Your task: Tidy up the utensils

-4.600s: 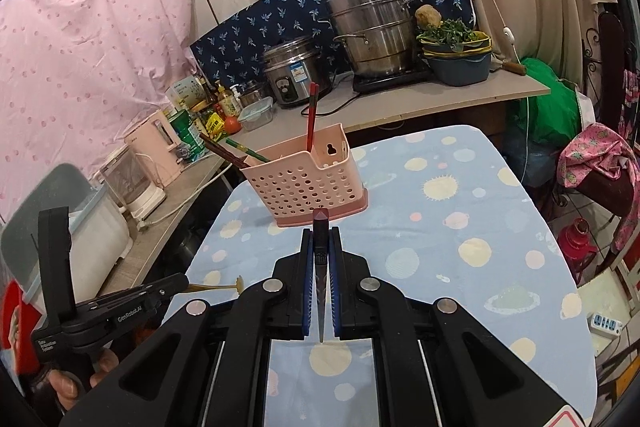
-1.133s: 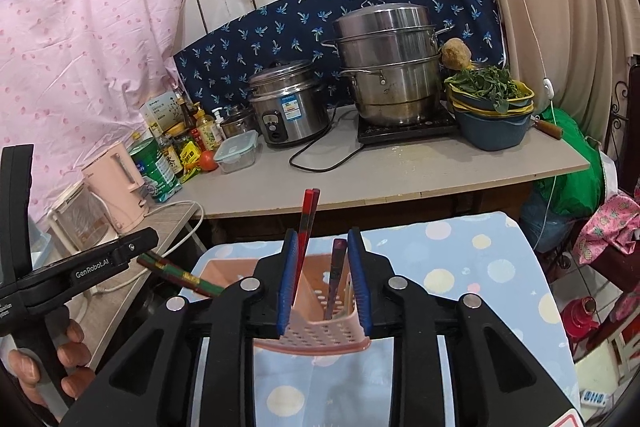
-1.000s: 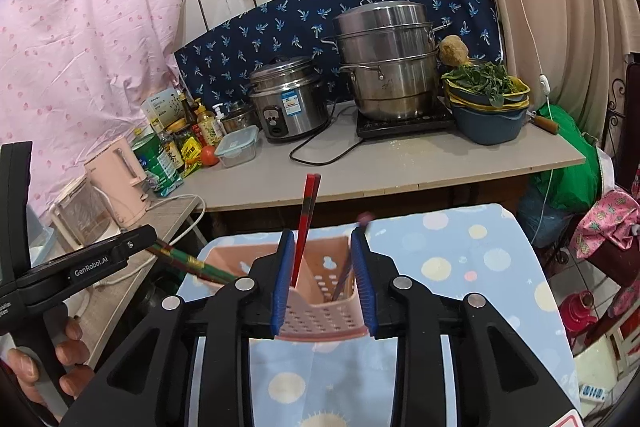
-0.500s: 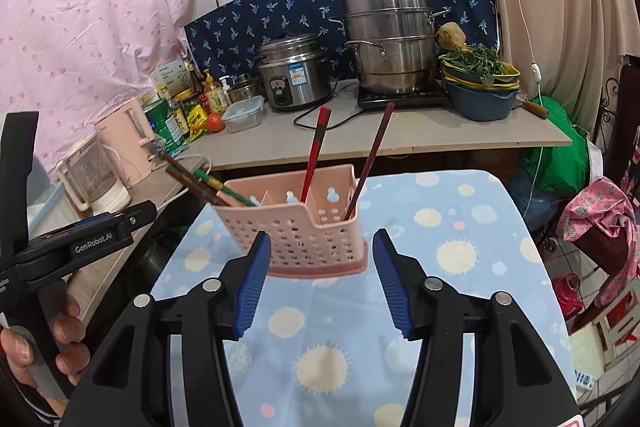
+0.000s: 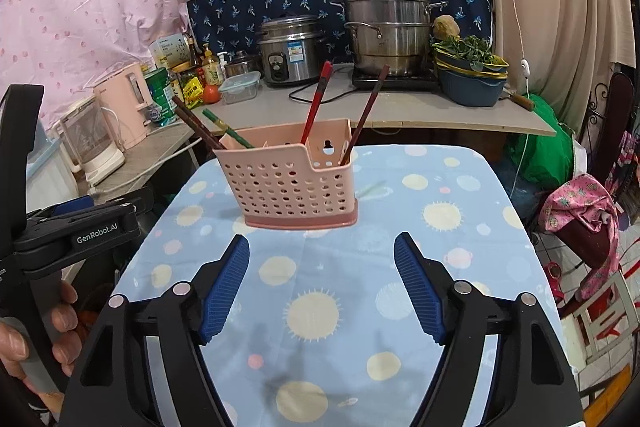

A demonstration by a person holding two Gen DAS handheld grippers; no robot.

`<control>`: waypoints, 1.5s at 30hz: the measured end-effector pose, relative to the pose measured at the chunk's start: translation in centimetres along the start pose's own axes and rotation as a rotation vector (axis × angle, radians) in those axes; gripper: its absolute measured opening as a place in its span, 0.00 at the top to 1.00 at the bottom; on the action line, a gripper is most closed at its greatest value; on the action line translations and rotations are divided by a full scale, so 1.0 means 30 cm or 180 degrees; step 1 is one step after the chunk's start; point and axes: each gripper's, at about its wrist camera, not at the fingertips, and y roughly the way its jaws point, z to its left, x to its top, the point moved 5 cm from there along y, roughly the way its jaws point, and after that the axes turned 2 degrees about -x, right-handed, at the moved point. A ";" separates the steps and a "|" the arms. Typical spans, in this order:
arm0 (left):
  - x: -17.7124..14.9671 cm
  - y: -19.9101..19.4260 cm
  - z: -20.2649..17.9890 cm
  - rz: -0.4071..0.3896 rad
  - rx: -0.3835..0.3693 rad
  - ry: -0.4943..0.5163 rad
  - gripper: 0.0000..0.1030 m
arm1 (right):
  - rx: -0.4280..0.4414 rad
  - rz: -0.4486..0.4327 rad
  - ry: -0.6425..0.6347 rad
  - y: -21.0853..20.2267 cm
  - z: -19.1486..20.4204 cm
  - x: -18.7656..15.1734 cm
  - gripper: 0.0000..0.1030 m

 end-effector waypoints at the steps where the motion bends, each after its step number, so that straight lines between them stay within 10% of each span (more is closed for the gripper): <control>1: -0.010 -0.001 0.003 0.0009 0.0010 -0.0006 0.12 | -0.0016 0.0007 -0.0014 -0.003 0.003 -0.010 0.29; 45: -0.255 -0.065 0.034 0.0168 0.0287 0.0100 0.07 | -0.0382 0.0141 0.0012 -0.073 -0.060 -0.204 0.06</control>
